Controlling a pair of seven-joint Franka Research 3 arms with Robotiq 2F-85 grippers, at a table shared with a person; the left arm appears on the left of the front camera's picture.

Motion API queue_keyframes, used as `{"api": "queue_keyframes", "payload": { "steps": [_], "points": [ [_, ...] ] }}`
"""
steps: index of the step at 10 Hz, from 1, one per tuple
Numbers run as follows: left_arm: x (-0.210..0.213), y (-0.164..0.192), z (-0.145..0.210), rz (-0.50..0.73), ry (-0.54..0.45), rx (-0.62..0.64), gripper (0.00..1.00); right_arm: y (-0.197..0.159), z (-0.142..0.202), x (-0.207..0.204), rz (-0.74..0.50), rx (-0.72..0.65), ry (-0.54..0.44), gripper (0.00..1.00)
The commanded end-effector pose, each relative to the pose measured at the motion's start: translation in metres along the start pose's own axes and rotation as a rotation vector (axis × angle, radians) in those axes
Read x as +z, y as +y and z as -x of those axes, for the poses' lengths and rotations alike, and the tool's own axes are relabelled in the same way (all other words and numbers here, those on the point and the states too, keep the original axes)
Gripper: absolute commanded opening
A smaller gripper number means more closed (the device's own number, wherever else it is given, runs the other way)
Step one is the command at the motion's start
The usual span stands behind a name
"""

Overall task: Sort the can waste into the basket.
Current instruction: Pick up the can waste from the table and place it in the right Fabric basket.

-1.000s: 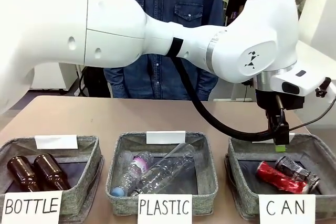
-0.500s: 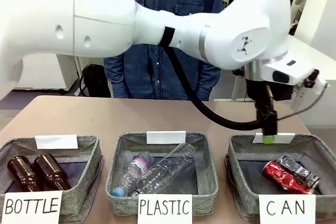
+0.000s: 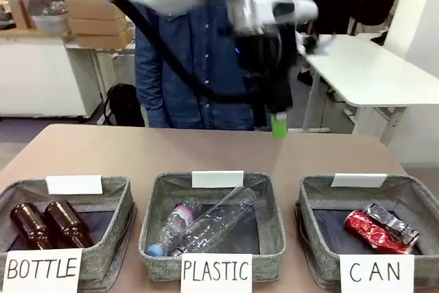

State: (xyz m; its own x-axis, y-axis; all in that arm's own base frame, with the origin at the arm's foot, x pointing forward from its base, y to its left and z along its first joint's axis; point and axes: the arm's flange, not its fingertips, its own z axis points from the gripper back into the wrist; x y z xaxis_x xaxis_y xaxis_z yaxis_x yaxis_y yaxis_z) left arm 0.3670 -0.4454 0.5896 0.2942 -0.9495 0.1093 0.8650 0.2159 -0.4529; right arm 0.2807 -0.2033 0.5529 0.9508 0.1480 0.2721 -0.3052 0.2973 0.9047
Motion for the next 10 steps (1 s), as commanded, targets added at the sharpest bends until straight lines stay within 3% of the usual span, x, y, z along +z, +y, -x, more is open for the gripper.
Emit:
{"api": "queue_keyframes", "payload": {
  "steps": [1,2,4,6,7,8,9,10],
  "points": [
    [0.002,-0.009,0.105,0.14,-0.169,0.308,1.0,0.011,-0.017,-0.038,0.022,0.026,0.139,1.0],
    [0.012,-0.009,0.16,0.198,-0.286,0.385,1.0,0.022,-0.031,-0.076,-0.013,-0.001,0.148,1.0],
    [0.019,-0.017,0.257,0.255,-0.517,0.497,1.0,0.032,-0.042,-0.166,0.02,-0.039,0.272,1.0],
    [0.009,-0.021,0.341,0.287,-0.707,0.626,1.0,0.039,-0.043,-0.241,-0.007,-0.121,0.3,1.0],
    [-0.005,-0.022,0.375,0.33,-0.811,0.675,1.0,0.046,-0.048,-0.27,-0.042,-0.179,0.218,1.0],
    [-0.02,-0.02,0.394,0.365,-0.84,0.735,1.0,0.054,-0.058,-0.283,-0.101,-0.257,0.102,1.0],
    [-0.032,-0.015,0.401,0.392,-0.832,0.716,1.0,0.06,-0.07,-0.286,-0.145,-0.341,-0.051,1.0],
    [-0.008,-0.012,0.388,0.344,-0.765,0.682,1.0,0.06,-0.082,-0.28,-0.195,-0.443,-0.2,1.0]
  ]
}}
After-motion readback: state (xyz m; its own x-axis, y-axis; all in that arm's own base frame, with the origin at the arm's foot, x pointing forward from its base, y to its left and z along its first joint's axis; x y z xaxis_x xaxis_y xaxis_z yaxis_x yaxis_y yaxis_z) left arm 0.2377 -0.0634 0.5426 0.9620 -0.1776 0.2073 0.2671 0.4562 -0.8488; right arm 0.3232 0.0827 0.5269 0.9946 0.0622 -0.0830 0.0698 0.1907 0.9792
